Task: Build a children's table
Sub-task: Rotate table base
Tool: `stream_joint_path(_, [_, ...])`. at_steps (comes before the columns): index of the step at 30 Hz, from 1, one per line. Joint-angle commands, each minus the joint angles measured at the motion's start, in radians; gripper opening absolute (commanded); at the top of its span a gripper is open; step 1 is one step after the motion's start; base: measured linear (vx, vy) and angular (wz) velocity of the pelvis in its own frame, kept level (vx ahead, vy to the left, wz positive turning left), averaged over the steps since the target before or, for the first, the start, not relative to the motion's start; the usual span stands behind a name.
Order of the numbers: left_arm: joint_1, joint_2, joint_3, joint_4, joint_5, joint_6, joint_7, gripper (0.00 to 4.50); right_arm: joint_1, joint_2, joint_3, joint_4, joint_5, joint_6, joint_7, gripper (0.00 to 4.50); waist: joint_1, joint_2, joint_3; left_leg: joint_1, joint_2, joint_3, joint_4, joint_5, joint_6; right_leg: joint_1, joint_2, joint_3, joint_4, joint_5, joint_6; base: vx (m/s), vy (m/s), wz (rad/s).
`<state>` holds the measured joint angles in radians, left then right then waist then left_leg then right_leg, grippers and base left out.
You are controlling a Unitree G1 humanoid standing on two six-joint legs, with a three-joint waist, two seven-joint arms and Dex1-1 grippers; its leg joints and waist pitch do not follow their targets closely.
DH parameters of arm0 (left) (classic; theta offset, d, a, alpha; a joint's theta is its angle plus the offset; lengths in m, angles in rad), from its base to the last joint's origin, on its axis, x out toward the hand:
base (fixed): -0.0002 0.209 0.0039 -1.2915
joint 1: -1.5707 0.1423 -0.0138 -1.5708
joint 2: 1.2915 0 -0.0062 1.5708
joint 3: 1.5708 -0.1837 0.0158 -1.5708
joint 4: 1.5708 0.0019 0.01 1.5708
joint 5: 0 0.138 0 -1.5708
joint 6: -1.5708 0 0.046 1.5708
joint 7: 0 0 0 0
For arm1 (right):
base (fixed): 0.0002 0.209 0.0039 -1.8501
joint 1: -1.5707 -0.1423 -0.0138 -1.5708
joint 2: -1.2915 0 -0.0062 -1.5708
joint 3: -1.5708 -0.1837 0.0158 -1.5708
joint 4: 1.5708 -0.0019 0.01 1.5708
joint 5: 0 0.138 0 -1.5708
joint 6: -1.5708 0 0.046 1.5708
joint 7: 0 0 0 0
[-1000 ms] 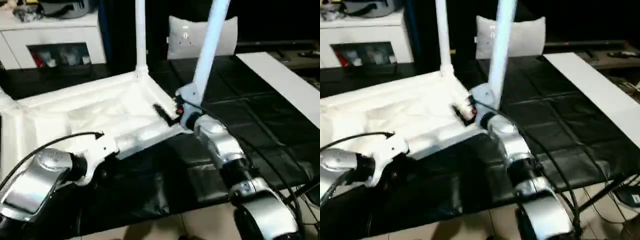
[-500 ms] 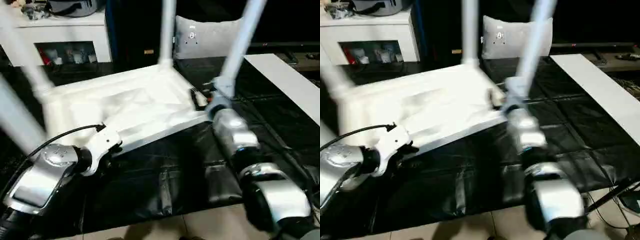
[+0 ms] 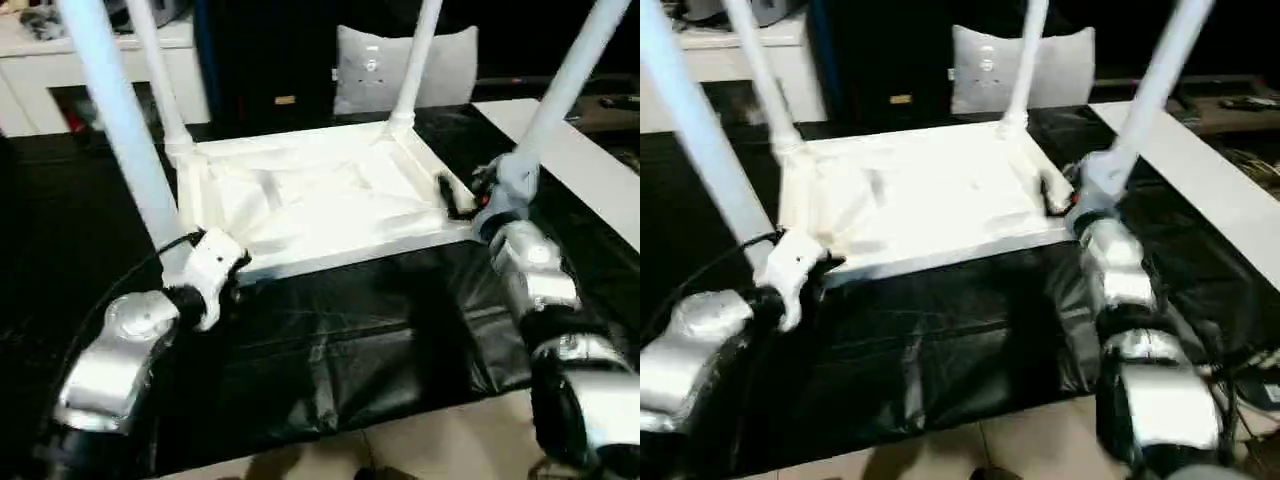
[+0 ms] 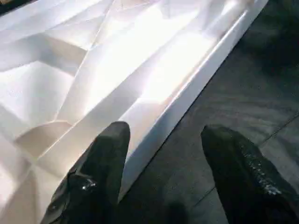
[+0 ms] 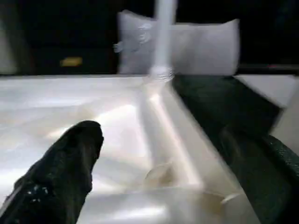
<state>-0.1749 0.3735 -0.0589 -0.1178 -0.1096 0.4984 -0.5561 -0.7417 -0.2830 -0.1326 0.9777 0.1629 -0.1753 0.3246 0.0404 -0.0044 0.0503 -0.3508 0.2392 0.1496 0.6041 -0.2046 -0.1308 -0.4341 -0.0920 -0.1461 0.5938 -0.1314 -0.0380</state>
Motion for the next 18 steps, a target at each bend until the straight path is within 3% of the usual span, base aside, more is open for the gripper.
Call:
stream_joint_path(1, [0.045,-0.042,0.049,-0.044,-0.052,-0.027,0.04,2.84,0.035,0.01,0.028,-0.088,0.037,0.021,0.111,4.5,0.003,-0.002,-0.072,-0.017,-0.029,0.03,-0.055,-0.21,0.072,0.078,-0.033,0.037,-0.084,-0.432,-0.08,0.0,0.0,0.0])
stream_joint_path(2, [0.051,-0.047,0.053,-0.048,-0.059,-0.028,0.041,3.13,0.042,0.011,0.03,-0.099,0.043,0.026,0.122,4.5,0.002,-0.004,-0.07,-0.019,-0.026,0.028,-0.057,-0.211,0.072,0.078,-0.034,0.038,-0.084,-0.439,-0.076,0.0,0.0,0.0])
stream_joint_path(6, [0.174,-0.101,0.088,-0.12,-0.149,-0.09,0.0,3.19,0.162,0.027,0.083,-0.3,0.105,0.131,0.248,4.5,-0.002,-0.003,-0.065,-0.014,-0.025,0.025,-0.06,-0.249,0.086,0.068,-0.027,0.032,-0.098,-0.499,-0.048,0.0,0.0,0.0])
stream_joint_path(9, [0.284,-0.109,0.099,-0.135,-0.205,-0.183,-0.077,3.49,0.253,0.031,0.131,-0.434,0.121,0.176,0.313,4.5,-0.003,-0.008,-0.063,-0.015,-0.025,0.024,-0.063,-0.268,0.087,0.064,-0.026,0.03,-0.109,-0.541,-0.021,0.0,0.0,0.0])
stream_joint_path(13, [0.323,-0.115,0.139,-0.104,-0.231,-0.235,-0.106,3.77,0.313,0.032,0.158,-0.534,0.154,0.233,0.375,4.5,-0.005,-0.002,-0.06,-0.01,-0.021,0.021,-0.069,-0.294,0.085,0.062,-0.024,0.027,-0.118,-0.556,-0.006,0.0,0.0,0.0])
stream_joint_path(16, [0.346,-0.039,0.187,-0.093,-0.266,-0.193,-0.172,3.97,0.376,0.007,0.218,-0.637,0.169,0.301,0.451,4.5,-0.003,0.0,-0.052,-0.007,-0.023,0.018,-0.073,-0.318,0.082,0.064,-0.024,0.024,-0.125,-0.584,0.012,0.0,0.0,0.0])
stream_joint_path(18, [0.345,-0.005,0.209,-0.088,-0.276,-0.171,-0.19,4.07,0.39,0.001,0.231,-0.661,0.169,0.325,0.467,4.5,-0.013,0.002,-0.044,0.012,-0.026,0.016,-0.069,-0.395,0.069,0.053,-0.023,0.009,-0.146,-0.667,0.041,0.0,0.0,0.0])
